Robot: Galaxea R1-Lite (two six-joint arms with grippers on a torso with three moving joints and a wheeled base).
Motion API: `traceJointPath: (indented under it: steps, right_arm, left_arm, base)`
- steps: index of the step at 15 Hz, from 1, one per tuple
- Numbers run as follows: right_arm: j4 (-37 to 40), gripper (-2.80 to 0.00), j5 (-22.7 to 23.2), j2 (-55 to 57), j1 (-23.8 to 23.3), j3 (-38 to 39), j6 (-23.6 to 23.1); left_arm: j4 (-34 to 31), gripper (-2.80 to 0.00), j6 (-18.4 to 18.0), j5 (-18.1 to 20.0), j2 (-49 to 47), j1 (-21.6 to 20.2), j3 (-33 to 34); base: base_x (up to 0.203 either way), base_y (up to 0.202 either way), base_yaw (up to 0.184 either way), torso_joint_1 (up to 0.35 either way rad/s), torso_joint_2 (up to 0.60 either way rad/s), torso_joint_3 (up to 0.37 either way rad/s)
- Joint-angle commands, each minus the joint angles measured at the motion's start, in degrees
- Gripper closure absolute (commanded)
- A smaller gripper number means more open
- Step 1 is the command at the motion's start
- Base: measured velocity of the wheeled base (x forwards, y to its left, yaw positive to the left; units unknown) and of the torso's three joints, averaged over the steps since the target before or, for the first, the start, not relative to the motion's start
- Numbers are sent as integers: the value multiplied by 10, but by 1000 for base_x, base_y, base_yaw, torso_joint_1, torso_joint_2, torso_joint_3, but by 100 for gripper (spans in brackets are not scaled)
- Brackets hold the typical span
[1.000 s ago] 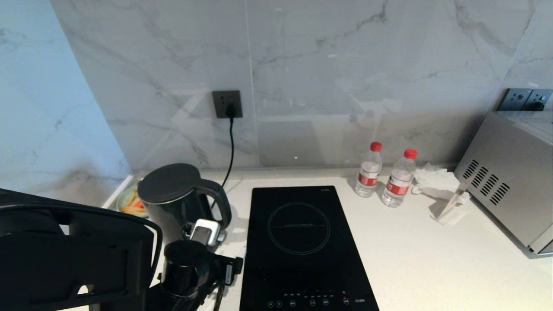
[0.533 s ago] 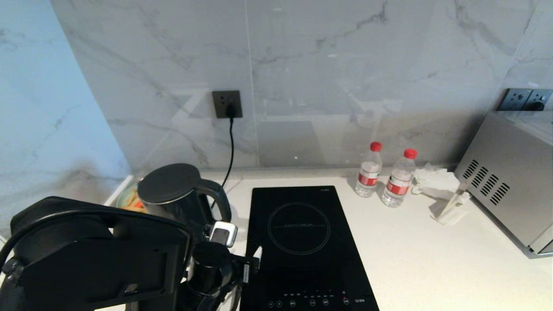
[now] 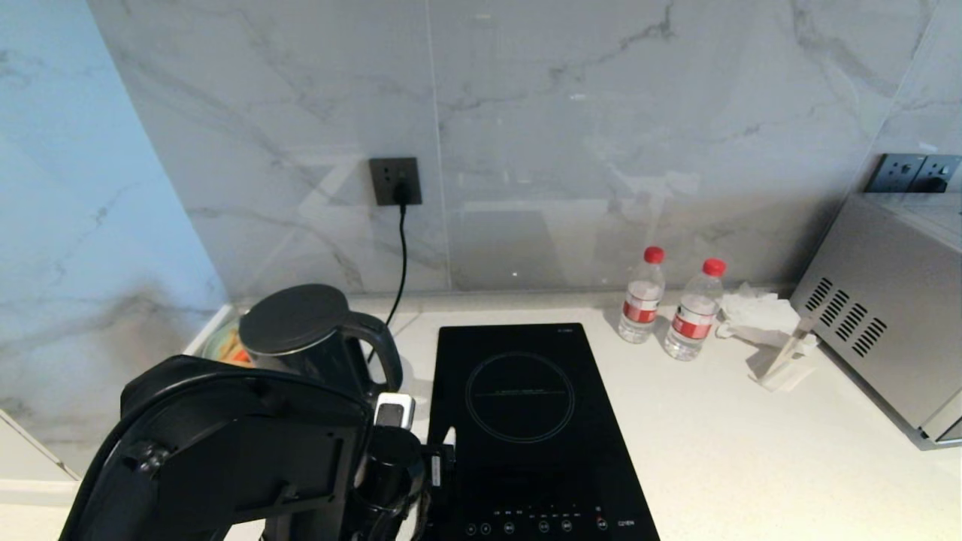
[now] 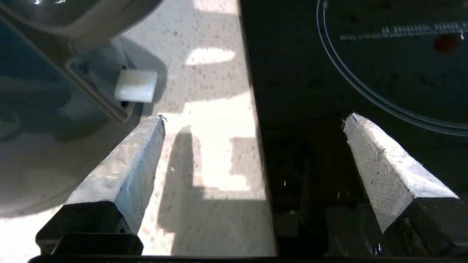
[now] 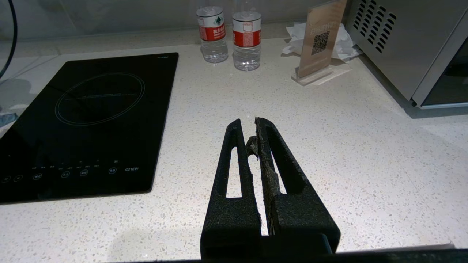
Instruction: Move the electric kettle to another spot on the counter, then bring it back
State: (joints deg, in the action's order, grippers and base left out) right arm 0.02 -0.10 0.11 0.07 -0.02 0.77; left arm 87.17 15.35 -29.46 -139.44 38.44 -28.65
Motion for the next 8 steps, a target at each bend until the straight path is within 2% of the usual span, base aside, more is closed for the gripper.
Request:
traceJointPath:
  steps: [1, 8]
  right_arm:
    - [0, 0, 0, 0, 0, 0, 0]
    - [0, 0, 0, 0, 0, 0, 0]
  left_arm:
    - [5, -280, 1, -3, -6, 3, -7]
    - [5, -280, 2, -4, 24, 34, 2]
  base:
    - [0, 0, 0, 0, 0, 0]
    - [0, 0, 0, 0, 0, 0]
